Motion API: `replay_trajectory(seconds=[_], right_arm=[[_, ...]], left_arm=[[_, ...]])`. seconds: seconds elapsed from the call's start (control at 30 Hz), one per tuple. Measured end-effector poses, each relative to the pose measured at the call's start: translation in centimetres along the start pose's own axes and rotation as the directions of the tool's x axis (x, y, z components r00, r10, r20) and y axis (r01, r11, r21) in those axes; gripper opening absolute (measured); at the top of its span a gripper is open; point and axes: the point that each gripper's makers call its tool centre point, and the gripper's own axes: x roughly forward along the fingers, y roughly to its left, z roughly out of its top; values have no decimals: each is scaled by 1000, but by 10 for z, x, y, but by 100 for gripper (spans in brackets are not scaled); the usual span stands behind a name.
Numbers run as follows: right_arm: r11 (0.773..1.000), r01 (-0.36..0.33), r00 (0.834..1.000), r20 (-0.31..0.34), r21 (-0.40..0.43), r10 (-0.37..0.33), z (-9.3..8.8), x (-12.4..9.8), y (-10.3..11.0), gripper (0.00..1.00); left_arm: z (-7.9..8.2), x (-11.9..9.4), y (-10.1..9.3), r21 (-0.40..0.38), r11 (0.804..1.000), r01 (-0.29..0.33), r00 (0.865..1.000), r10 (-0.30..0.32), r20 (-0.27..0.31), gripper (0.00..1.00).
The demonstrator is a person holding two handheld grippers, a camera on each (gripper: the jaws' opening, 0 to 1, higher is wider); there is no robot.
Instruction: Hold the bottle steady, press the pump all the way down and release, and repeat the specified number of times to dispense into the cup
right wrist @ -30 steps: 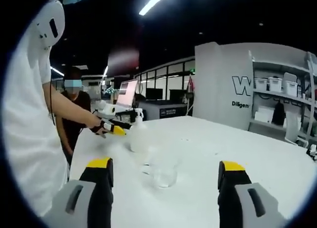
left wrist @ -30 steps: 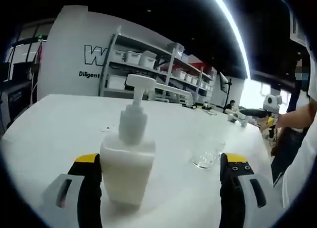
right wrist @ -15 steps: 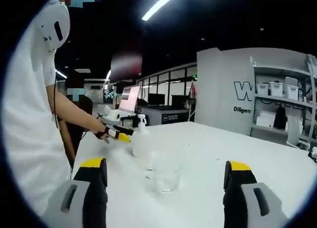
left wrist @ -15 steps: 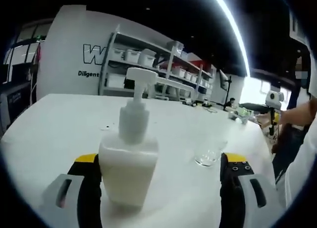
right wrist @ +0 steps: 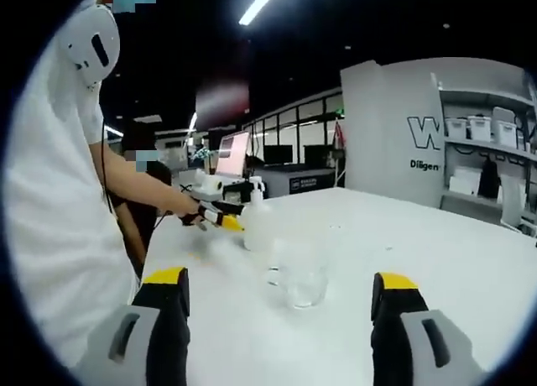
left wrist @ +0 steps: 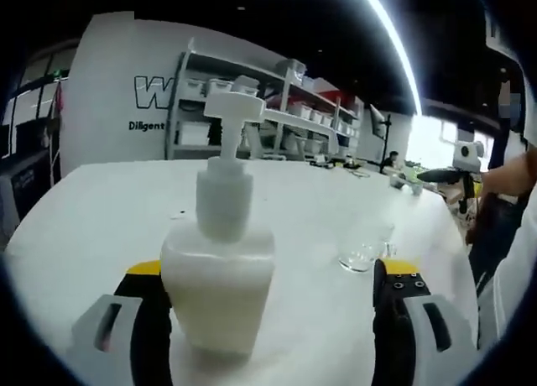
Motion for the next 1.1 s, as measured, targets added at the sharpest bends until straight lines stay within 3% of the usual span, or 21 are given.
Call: replay_trajectory(seconds=[0.1,0.23,0.43,0.67,0.87,1.1], right_arm=[[999,-17,1000,-19,35,18,-4,1,2,85],[1000,-6,1000,-16,-13,6,-2,-1,0,83],[1000,-1,1000,-20,4,1,-3,-2,-3,80],[1000,8,999,-36,4,-8,-4,-2,-6,75],[1000,1,1000,-27,-24,-2,2,0,-4,70],[1000,7,999,-38,-17,-8,1,-2,-6,66]], left_arm=[[-1,2,1,8,1000,-1,1000,1,-6,97],[-1,5,4,9,1000,-8,1000,8,-7,96],[0,9,8,11,1000,-19,1000,19,0,93],[-1,9,11,23,999,-25,1000,25,-4,80],[-1,7,20,14,998,-61,998,61,-4,61],[-1,7,28,21,994,-111,994,112,-4,51]])
